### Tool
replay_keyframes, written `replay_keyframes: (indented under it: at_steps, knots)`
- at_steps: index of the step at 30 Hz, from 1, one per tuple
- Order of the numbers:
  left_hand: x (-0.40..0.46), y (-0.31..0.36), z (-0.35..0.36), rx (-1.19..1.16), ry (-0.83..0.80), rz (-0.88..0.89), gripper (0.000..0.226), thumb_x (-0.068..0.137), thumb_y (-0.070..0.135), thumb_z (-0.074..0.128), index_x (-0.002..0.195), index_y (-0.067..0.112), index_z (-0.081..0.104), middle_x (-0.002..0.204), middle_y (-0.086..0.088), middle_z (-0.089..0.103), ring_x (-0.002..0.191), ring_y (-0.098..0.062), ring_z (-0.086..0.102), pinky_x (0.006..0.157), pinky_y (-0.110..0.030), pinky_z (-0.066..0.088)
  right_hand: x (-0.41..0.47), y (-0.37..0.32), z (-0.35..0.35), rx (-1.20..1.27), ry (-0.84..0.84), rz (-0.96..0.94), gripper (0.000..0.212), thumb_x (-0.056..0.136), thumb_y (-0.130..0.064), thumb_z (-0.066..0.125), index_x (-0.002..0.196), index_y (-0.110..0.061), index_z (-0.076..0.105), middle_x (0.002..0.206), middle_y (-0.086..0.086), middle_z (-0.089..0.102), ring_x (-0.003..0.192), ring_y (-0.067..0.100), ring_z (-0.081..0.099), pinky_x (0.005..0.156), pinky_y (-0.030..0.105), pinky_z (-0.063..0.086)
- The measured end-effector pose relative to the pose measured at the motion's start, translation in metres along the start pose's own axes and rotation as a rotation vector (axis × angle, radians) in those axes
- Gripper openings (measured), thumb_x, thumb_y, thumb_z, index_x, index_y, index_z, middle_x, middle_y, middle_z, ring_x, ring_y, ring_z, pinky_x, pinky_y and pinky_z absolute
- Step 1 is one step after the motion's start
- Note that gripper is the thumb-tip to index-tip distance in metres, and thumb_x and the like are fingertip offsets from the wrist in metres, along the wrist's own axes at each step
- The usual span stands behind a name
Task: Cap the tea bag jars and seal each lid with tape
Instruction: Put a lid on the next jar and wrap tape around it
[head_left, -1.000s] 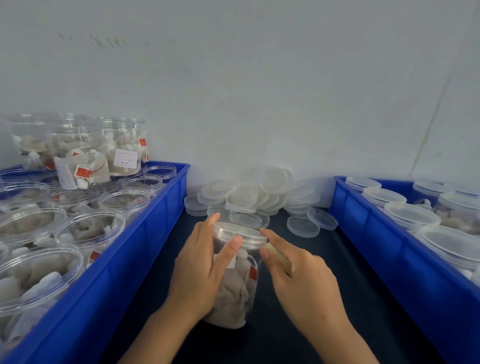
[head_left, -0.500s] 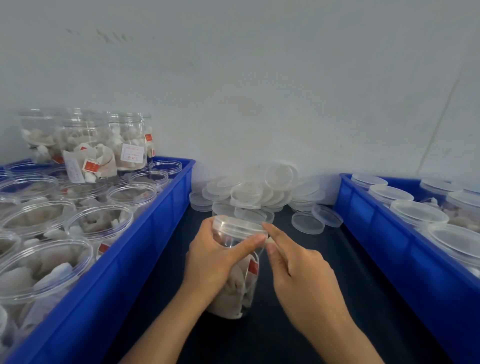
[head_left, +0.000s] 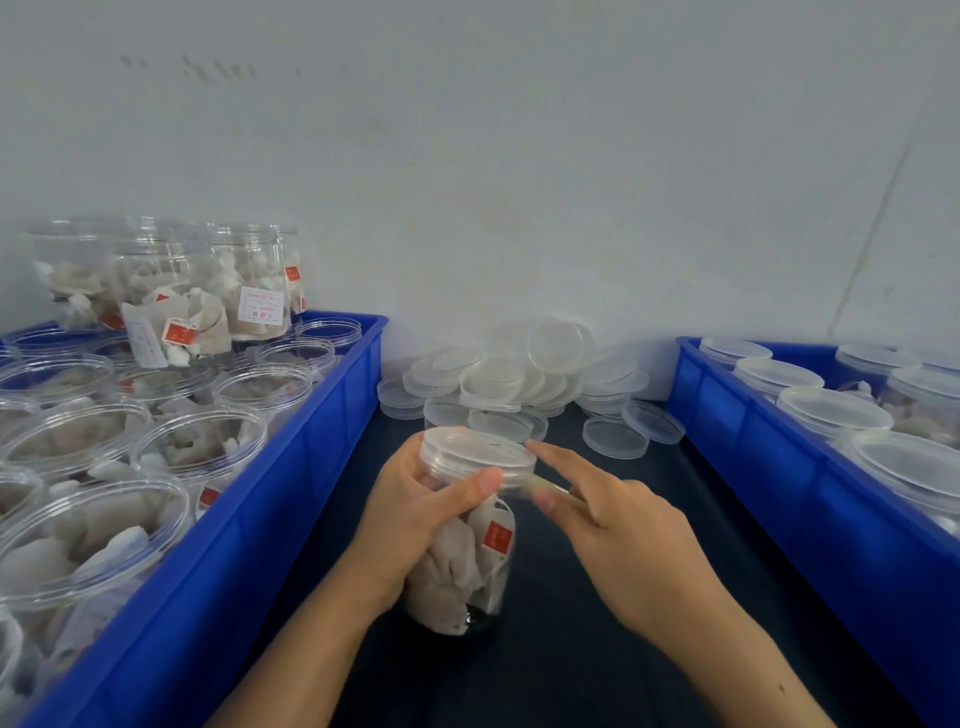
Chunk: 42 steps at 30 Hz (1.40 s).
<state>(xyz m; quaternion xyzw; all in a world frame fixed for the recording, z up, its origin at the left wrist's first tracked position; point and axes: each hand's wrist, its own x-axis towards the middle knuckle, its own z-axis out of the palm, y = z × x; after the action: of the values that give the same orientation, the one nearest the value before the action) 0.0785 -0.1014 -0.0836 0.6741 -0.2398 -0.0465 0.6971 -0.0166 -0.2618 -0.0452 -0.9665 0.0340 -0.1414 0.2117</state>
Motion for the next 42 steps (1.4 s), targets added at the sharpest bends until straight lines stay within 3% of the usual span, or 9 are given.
replay_keyframes:
  at_steps: [4,11,15,18,22,25,30,34,42]
  knots:
    - [-0.001,-0.005,-0.006,-0.022,-0.065,0.031,0.073,0.054,0.048,0.08,0.118,0.019,0.06,0.108,0.002,0.073,0.101,-0.013,0.069,0.079,-0.017,0.053,0.002,0.0,0.002,0.01,-0.022,-0.006,0.044,0.099,-0.051,0.033,0.141,-0.054,0.021,0.074,-0.007,0.059,0.076,0.009,0.057,0.078,0.033,0.05]
    - [0.0,-0.008,-0.002,-0.133,-0.075,0.012,0.102,0.039,0.06,0.089,0.121,0.018,0.043,0.101,0.014,0.072,0.094,-0.006,0.07,0.073,-0.016,0.054,0.004,0.003,0.008,0.024,0.056,-0.009,0.044,0.093,-0.06,0.035,0.135,-0.064,0.024,0.055,-0.009,0.046,0.059,0.006,0.049,0.067,0.03,0.051]
    - [-0.003,-0.005,0.008,0.033,0.042,0.09,0.073,0.056,0.06,0.074,0.114,0.025,0.047,0.103,0.016,0.068,0.093,-0.002,0.068,0.073,-0.016,0.054,0.005,0.008,0.012,0.102,0.076,0.011,0.042,0.096,-0.05,0.041,0.136,-0.059,0.035,0.048,-0.029,0.049,0.043,-0.001,0.046,0.049,0.018,0.03]
    - [-0.007,0.0,0.015,0.275,0.124,0.115,0.1,0.047,0.08,0.07,0.134,0.04,0.04,0.116,0.025,0.058,0.105,0.005,0.059,0.081,-0.018,0.051,0.003,0.009,0.012,0.105,0.101,0.017,0.042,0.097,-0.046,0.041,0.137,-0.059,0.034,0.05,-0.011,0.051,0.042,0.002,0.044,0.047,0.017,0.026]
    - [-0.007,0.005,0.022,0.342,0.234,0.051,0.135,0.028,0.088,0.069,0.146,0.042,0.022,0.107,0.033,0.044,0.097,0.016,0.044,0.076,-0.01,0.036,-0.001,0.003,0.017,0.078,0.117,-0.023,0.046,0.098,-0.043,0.039,0.14,-0.057,0.028,0.054,-0.01,0.049,0.048,0.003,0.047,0.047,0.016,0.029]
    - [-0.004,0.005,0.017,0.342,0.219,0.053,0.123,0.035,0.082,0.074,0.141,0.034,0.036,0.116,0.02,0.055,0.101,0.007,0.055,0.079,-0.013,0.044,-0.001,0.002,0.018,0.101,0.086,-0.045,0.048,0.1,-0.041,0.034,0.144,-0.053,0.022,0.059,-0.011,0.048,0.053,0.004,0.048,0.052,0.017,0.033]
    - [-0.006,0.005,0.014,0.26,0.156,0.08,0.089,0.038,0.072,0.08,0.116,0.04,0.051,0.101,0.022,0.065,0.093,0.012,0.06,0.072,-0.008,0.05,-0.003,0.008,0.011,0.123,0.086,-0.009,0.053,0.099,-0.045,0.033,0.148,-0.046,0.011,0.068,-0.008,0.052,0.063,0.008,0.053,0.064,0.023,0.047]
    - [-0.007,0.003,0.016,0.258,0.148,0.1,0.087,0.039,0.066,0.08,0.117,0.037,0.053,0.101,0.022,0.065,0.095,0.008,0.062,0.075,-0.01,0.05,-0.002,0.01,0.01,0.116,0.104,-0.007,0.057,0.1,-0.043,0.035,0.149,-0.04,0.005,0.073,-0.011,0.052,0.068,0.006,0.053,0.072,0.028,0.049]
    - [-0.008,0.004,0.012,0.385,0.134,0.172,0.088,0.042,0.067,0.079,0.119,0.04,0.046,0.106,0.025,0.061,0.102,0.005,0.058,0.083,-0.017,0.048,-0.003,0.01,0.012,0.014,0.057,0.065,0.038,0.102,-0.041,0.027,0.137,-0.028,0.033,0.114,-0.011,0.057,0.104,0.01,0.055,0.085,0.028,0.045]
